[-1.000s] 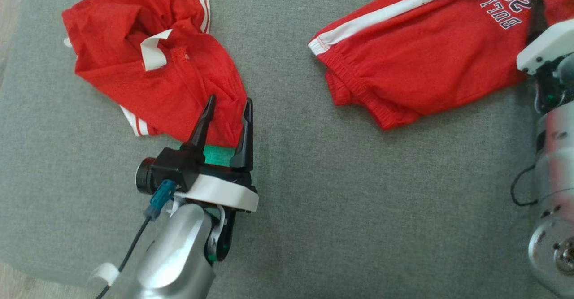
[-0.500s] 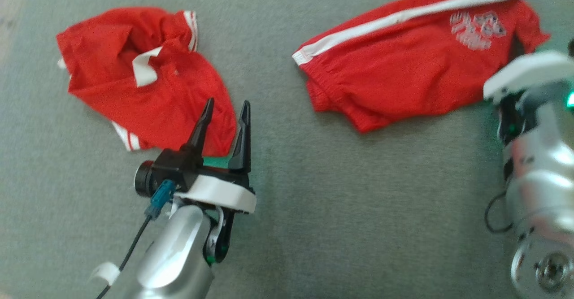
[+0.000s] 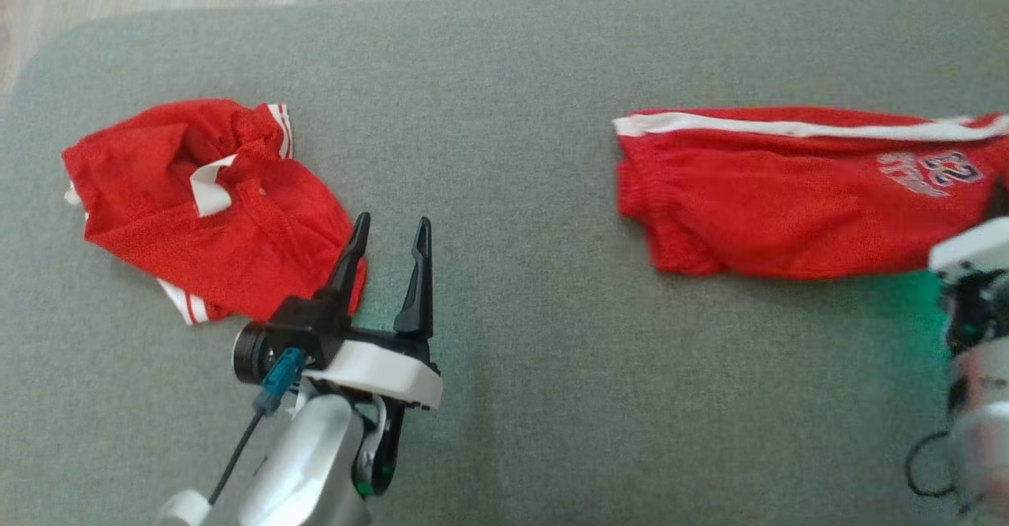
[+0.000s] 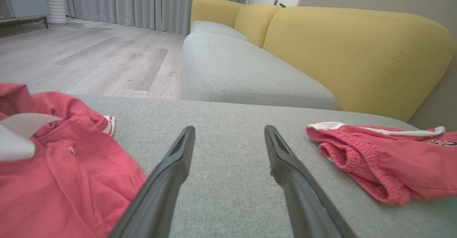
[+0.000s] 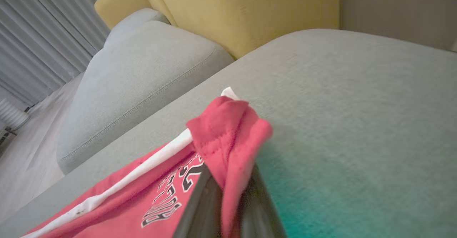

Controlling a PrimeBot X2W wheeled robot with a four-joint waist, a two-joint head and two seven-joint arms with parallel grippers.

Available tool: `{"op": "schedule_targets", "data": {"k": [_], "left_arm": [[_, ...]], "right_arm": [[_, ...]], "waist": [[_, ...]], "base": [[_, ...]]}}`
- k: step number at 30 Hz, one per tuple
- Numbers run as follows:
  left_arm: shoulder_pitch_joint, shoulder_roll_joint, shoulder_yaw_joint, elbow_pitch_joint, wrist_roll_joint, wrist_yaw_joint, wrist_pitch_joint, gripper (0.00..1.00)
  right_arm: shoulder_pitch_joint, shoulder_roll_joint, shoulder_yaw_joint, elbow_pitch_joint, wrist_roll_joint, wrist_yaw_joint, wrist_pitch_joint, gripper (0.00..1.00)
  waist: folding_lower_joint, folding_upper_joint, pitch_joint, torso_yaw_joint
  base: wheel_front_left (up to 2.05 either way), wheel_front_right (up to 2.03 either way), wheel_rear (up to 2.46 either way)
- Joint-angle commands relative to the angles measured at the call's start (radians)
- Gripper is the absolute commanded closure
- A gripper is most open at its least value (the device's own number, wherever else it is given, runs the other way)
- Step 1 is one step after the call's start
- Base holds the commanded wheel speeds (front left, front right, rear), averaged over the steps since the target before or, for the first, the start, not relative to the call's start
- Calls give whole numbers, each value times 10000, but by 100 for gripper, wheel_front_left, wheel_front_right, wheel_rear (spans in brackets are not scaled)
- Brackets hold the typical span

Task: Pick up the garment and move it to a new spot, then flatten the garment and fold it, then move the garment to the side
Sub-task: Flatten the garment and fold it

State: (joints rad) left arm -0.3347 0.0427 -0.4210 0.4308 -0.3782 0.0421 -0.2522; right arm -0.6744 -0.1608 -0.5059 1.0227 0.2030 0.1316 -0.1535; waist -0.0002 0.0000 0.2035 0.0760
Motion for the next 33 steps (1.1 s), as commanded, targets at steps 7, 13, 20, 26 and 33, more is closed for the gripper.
{"op": "schedule_targets", "data": {"k": [7, 13, 20, 26, 33], "left_arm": [[147, 77, 449, -233, 59, -47, -95, 0], [157, 76, 461, -143, 70, -67, -95, 0], [143, 76, 409, -21, 75, -79, -95, 0], [170, 82, 245, 156, 94, -110, -90, 0], [215, 110, 126, 207, 43, -81, -5, 0]], "right_arm": [[510, -305, 254, -1250, 687, -9, 355, 100], [692, -32, 1083, -2182, 1284, -9, 356, 100], [899, 477, 2459, -3147, 2156, -9, 394, 100], [1097, 789, 4135, -3822, 3021, -9, 368, 100], [1008, 921, 5765, -3685, 3816, -9, 203, 100]], "waist": [[2, 0, -40, 145], [2, 0, -161, 188], [2, 0, -480, 335], [2, 0, -691, 675], [2, 0, -710, 1233]], "base": [[0, 0, 0], [0, 0, 0], [0, 0, 0], [0, 0, 0], [0, 0, 0]]}}
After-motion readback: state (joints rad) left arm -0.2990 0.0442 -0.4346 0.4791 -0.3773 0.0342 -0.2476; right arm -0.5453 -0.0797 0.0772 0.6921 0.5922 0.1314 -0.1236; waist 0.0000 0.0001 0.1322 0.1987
